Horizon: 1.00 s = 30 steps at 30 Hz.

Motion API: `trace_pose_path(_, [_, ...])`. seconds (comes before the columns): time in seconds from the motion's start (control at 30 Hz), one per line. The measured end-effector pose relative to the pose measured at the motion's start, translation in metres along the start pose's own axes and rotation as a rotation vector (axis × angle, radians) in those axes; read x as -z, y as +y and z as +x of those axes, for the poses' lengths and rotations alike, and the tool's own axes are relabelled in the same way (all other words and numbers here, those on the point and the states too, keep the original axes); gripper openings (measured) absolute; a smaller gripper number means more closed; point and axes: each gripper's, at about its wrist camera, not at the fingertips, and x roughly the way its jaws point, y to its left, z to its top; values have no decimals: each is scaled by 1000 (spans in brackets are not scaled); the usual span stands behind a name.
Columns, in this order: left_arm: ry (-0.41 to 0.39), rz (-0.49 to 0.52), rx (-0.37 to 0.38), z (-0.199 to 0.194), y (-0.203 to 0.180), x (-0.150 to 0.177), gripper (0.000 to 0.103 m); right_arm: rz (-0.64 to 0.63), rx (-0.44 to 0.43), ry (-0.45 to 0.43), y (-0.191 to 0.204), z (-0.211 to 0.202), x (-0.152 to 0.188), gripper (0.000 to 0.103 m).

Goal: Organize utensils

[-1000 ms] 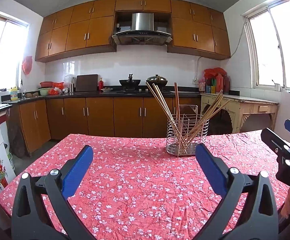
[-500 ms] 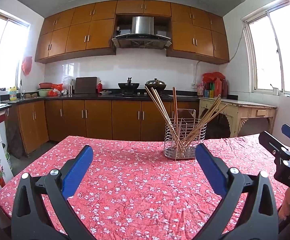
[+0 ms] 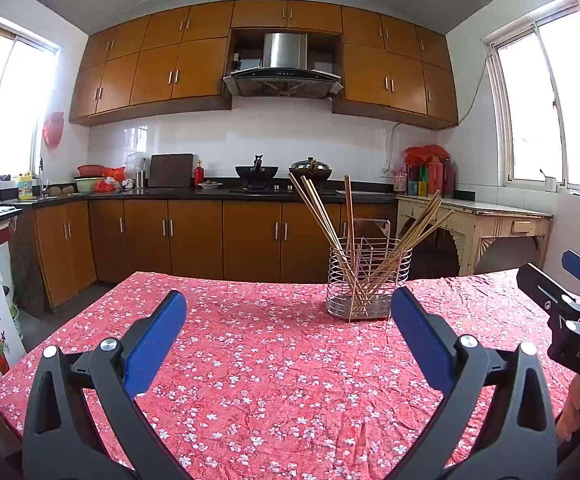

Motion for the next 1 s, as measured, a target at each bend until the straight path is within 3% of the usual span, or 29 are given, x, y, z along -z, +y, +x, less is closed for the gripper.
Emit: trace_pose_path(1.0, [7, -3, 2, 1, -3, -2, 101, 15, -8, 4, -8, 4, 3, 99])
